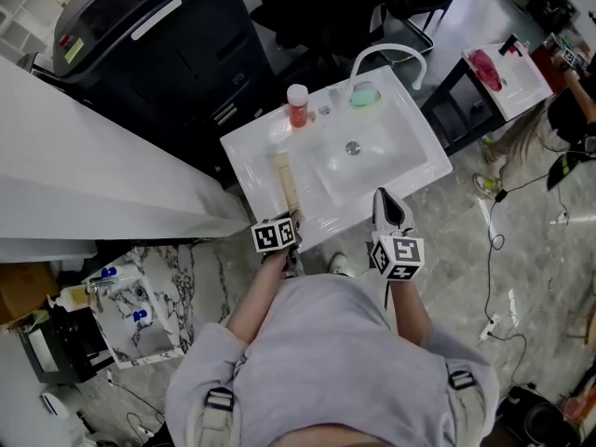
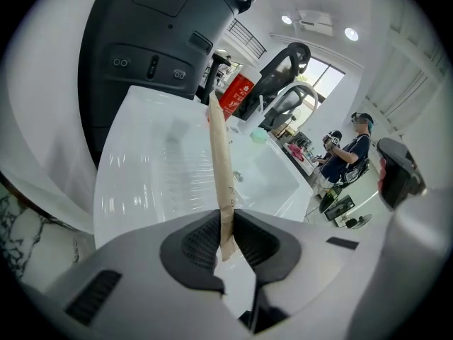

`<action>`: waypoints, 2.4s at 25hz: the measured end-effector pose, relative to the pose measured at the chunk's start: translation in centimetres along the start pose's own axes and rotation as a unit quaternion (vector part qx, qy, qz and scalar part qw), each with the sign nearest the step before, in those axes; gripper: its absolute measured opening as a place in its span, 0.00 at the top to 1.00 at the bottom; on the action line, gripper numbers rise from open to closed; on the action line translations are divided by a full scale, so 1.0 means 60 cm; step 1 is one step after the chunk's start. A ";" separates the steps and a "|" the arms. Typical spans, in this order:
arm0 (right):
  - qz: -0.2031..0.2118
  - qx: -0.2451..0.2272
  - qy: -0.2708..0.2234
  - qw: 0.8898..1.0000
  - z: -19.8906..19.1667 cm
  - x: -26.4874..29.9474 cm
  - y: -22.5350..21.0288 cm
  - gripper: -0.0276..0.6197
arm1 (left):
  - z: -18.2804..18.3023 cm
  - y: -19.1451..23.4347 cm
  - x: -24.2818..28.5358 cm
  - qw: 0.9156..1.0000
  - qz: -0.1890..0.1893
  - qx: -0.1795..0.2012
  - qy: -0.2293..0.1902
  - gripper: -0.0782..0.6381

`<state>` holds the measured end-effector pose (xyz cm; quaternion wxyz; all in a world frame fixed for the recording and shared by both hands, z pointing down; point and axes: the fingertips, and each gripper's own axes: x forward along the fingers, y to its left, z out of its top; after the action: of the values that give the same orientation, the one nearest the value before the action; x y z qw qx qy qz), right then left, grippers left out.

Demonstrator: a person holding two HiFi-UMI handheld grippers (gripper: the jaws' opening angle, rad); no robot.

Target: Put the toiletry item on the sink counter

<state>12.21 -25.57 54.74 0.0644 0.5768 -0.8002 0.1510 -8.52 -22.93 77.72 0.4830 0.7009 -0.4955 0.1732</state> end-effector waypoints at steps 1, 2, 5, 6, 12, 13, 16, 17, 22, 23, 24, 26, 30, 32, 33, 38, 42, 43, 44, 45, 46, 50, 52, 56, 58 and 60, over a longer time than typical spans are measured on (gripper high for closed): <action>0.000 0.000 0.000 1.000 0.000 0.000 0.000 0.95 | -0.001 0.001 0.002 1.000 0.001 -0.001 0.001 0.82; 0.000 0.001 0.000 1.000 -0.001 0.000 -0.001 0.95 | -0.002 0.002 0.003 1.000 0.002 -0.001 0.003 0.82; 0.000 0.000 0.000 1.000 -0.003 0.000 -0.001 0.95 | -0.002 0.005 0.007 1.000 0.006 0.002 0.006 0.82; 0.000 0.000 0.000 1.000 -0.002 0.000 -0.001 0.95 | -0.001 0.007 0.007 1.000 0.008 0.001 0.006 0.82; 0.000 -0.002 0.000 1.000 -0.002 -0.003 0.003 0.95 | 0.000 0.015 0.005 1.000 0.011 0.006 0.015 0.82; 0.000 -0.003 0.000 1.000 -0.002 -0.004 0.003 0.95 | 0.000 0.016 0.005 1.000 0.012 0.010 0.016 0.81; 0.000 -0.003 -0.002 1.000 0.000 -0.004 0.003 0.95 | 0.000 0.020 0.000 0.999 0.024 0.027 0.017 0.70; 0.000 -0.002 -0.002 1.000 0.000 -0.005 0.004 0.95 | 0.000 0.023 -0.001 0.999 0.028 0.030 0.017 0.70; 0.000 -0.001 -0.002 1.000 -0.001 -0.005 0.005 0.95 | -0.003 0.027 -0.009 0.999 0.032 0.032 0.015 0.70; 0.001 -0.001 -0.002 1.000 -0.002 -0.006 0.005 0.95 | -0.003 0.027 -0.011 0.999 0.033 0.035 0.014 0.70; 0.001 -0.001 -0.002 1.000 -0.002 -0.006 0.006 0.95 | -0.003 0.026 -0.012 0.999 0.034 0.037 0.014 0.70; 0.001 -0.001 -0.002 1.000 -0.002 -0.006 0.007 0.95 | -0.002 0.024 -0.014 0.999 0.034 0.040 0.011 0.70; 0.003 -0.002 -0.003 1.000 0.000 -0.007 0.010 0.95 | 0.004 0.019 -0.019 0.998 0.036 0.055 0.005 0.71; 0.003 -0.003 -0.004 1.000 0.001 -0.009 0.012 0.95 | 0.009 0.018 -0.024 0.997 0.039 0.064 0.000 0.74; 0.003 -0.003 -0.004 1.000 0.001 -0.010 0.014 0.95 | 0.011 0.018 -0.027 0.997 0.042 0.067 -0.003 0.75; 0.003 -0.003 -0.004 1.000 -0.002 -0.012 0.016 0.95 | 0.031 0.010 -0.047 0.994 0.049 0.092 -0.026 0.85; 0.003 -0.003 -0.004 1.000 -0.001 -0.016 0.016 0.95 | 0.041 0.002 -0.064 0.992 0.052 0.110 -0.045 0.88; 0.003 -0.003 -0.005 1.000 -0.001 -0.016 0.017 0.95 | 0.043 0.000 -0.068 0.991 0.053 0.115 -0.050 0.88; 0.003 -0.004 -0.006 1.000 0.000 -0.016 0.017 0.95 | 0.046 0.000 -0.072 0.990 0.055 0.119 -0.054 0.88; 0.004 -0.004 -0.007 1.000 0.002 -0.016 0.018 0.95 | 0.050 -0.001 -0.077 0.989 0.057 0.123 -0.059 0.88; 0.004 -0.004 -0.008 1.000 0.003 -0.016 0.018 0.95 | 0.053 -0.002 -0.083 0.988 0.059 0.126 -0.064 0.88; 0.003 -0.003 -0.009 1.000 0.004 -0.020 0.019 0.95 | 0.064 -0.009 -0.105 0.985 0.063 0.135 -0.084 0.88; 0.002 0.001 -0.009 1.000 0.004 -0.022 0.018 0.95 | 0.073 -0.016 -0.116 0.983 0.064 0.145 -0.096 0.88; 0.004 0.004 -0.012 1.000 0.007 -0.022 0.016 0.95 | 0.094 -0.032 -0.134 0.977 0.066 0.162 -0.121 0.88; 0.006 0.005 -0.012 1.000 0.007 -0.021 0.017 0.95 | 0.103 -0.040 -0.140 0.976 0.063 0.163 -0.130 0.88; 0.007 0.006 -0.012 1.000 0.007 -0.021 0.019 0.95 | 0.111 -0.047 -0.145 0.975 0.060 0.164 -0.137 0.88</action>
<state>11.55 -24.26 53.80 0.0502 0.5735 -0.8040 0.1489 -11.56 -23.90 66.86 0.2781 0.7565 -0.5629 0.1828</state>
